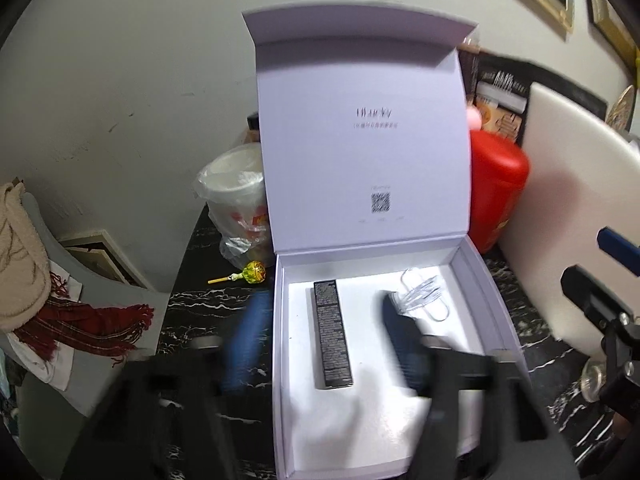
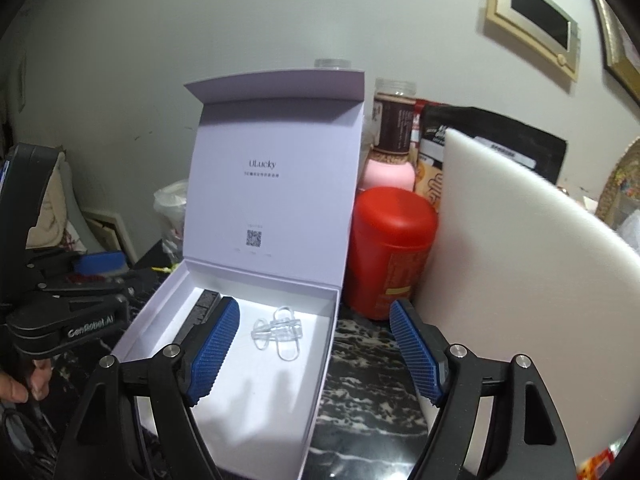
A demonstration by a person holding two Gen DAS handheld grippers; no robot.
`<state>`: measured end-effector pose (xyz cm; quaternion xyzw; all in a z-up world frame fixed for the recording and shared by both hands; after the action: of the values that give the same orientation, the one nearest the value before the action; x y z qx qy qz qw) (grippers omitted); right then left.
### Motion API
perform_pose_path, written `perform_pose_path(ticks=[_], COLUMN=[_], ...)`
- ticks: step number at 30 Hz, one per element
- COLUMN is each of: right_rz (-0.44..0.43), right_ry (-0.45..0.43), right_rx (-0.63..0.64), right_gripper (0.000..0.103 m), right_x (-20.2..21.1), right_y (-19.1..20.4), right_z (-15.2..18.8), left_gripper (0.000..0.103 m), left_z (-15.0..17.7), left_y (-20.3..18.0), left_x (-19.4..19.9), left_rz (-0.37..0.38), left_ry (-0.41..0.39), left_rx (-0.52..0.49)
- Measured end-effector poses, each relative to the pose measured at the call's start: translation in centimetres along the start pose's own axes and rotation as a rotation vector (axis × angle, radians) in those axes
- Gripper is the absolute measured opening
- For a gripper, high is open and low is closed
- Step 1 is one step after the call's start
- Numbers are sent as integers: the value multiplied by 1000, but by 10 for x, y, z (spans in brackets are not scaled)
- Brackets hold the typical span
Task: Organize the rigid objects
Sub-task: 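Lower both items into the gift box and open both tools, then withdraw both tools from the gift box back over the table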
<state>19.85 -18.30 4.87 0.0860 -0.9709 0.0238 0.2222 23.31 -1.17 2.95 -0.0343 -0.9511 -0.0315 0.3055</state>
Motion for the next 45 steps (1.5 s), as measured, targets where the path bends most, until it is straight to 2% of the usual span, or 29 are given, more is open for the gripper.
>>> perform_pose_path(ticks=[3, 14, 23, 45], right_rz=[6, 14, 18, 19], right_ry=[-6, -15, -27, 2], right_rx=[-4, -26, -27, -56], right_gripper=[80, 81, 82, 89], right_x=[11, 48, 76, 127], right_y=[-1, -3, 0, 16], right_z=[2, 13, 23, 58], left_gripper=[85, 85, 85, 85], left_z=[0, 8, 18, 62], left_y=[-1, -4, -10, -17], left_x=[19, 55, 88, 144], left_rz=[-7, 1, 23, 125], left_ry=[-55, -64, -101, -108], left_rx=[-7, -24, -47, -29])
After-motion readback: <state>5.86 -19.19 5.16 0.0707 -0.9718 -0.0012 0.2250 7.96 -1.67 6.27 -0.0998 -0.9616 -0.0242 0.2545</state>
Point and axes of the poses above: each gripper's, at about its wrist camera, not at the fingertips, and x roughly against the way its jaws point, y to its left, z to its underside, the point moved 2 cm from there along -x, roughly the way its jaws point, and after that the axes turned 8 degrees about -y, right-handed, at the moved point
